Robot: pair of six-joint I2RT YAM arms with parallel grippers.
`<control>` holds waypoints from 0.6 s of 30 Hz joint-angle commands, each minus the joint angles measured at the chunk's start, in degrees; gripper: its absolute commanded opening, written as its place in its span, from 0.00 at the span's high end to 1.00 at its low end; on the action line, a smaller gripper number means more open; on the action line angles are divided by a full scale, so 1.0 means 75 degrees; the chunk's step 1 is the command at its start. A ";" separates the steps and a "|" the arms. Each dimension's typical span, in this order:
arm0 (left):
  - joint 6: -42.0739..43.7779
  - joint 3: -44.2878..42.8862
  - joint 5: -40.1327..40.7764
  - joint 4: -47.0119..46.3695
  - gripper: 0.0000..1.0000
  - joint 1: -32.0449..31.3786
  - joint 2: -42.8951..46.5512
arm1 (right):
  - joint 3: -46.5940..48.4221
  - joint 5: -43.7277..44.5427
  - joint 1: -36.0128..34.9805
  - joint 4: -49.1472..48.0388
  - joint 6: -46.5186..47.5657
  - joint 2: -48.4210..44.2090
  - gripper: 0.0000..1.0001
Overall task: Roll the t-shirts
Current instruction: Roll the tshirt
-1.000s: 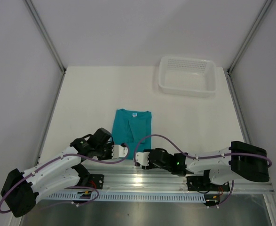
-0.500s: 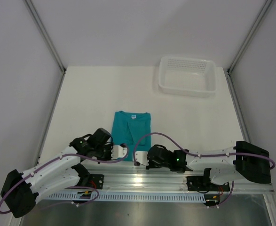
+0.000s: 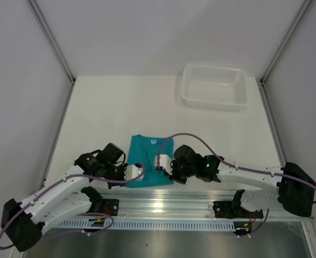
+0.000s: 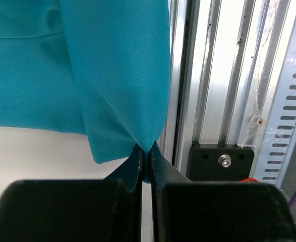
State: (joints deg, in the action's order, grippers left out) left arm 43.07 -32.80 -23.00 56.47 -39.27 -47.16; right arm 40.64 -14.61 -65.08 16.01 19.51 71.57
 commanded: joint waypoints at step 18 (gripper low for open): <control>0.0890 -0.2693 -0.1714 0.0616 0.91 0.2282 -0.4282 | 0.0874 -0.2598 0.2724 -0.0083 -0.0480 0.1695 0.96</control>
State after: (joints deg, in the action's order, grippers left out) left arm 47.97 -49.36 -32.45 59.99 -24.25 -77.10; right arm 45.01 -31.68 -45.87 17.45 17.45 82.89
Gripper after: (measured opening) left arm 0.082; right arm 0.032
